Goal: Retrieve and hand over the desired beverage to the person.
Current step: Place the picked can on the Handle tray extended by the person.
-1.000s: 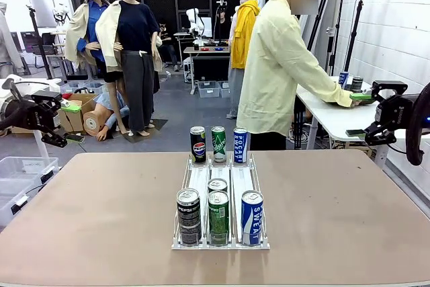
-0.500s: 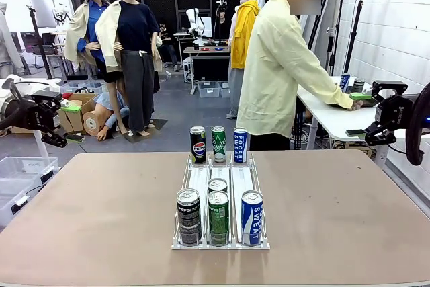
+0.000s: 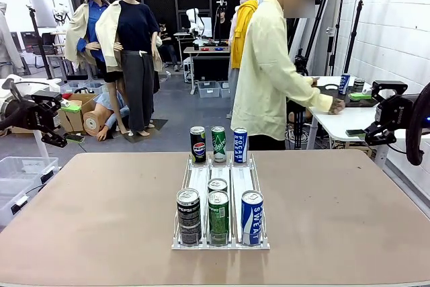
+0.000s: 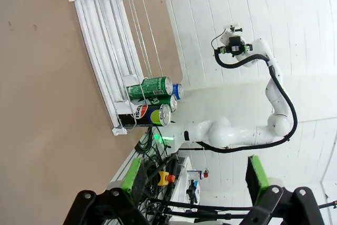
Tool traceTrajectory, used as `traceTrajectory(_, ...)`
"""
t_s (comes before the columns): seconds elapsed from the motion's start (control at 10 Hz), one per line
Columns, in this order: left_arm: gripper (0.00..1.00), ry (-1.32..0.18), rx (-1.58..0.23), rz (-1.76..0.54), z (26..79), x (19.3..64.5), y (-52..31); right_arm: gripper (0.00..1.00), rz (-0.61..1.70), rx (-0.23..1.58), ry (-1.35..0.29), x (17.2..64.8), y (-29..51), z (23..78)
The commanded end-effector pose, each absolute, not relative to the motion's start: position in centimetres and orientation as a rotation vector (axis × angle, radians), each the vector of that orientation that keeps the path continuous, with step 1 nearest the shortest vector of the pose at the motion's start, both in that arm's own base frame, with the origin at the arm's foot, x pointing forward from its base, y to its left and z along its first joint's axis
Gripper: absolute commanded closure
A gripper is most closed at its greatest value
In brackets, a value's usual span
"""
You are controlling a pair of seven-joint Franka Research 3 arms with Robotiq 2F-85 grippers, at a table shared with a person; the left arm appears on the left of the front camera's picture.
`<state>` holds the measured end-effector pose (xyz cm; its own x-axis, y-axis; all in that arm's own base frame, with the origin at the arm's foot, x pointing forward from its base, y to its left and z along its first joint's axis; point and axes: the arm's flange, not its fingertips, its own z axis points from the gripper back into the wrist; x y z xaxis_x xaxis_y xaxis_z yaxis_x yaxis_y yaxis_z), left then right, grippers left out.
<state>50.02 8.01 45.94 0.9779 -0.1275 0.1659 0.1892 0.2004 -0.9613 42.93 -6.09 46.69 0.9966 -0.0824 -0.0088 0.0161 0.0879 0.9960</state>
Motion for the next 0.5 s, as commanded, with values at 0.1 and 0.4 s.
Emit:
traceTrajectory(0.1, 0.00, -0.059, -1.349, -0.224, 46.28, 49.92, 8.03, 0.00, -0.077, 1.471, -0.056, 42.93, -5.92, 46.73)
traceTrajectory(0.4, 0.00, -0.059, -1.349, -0.224, 46.28, 49.92, 8.03, 0.00, -0.077, 1.471, -0.056, 42.93, -5.92, 46.73)
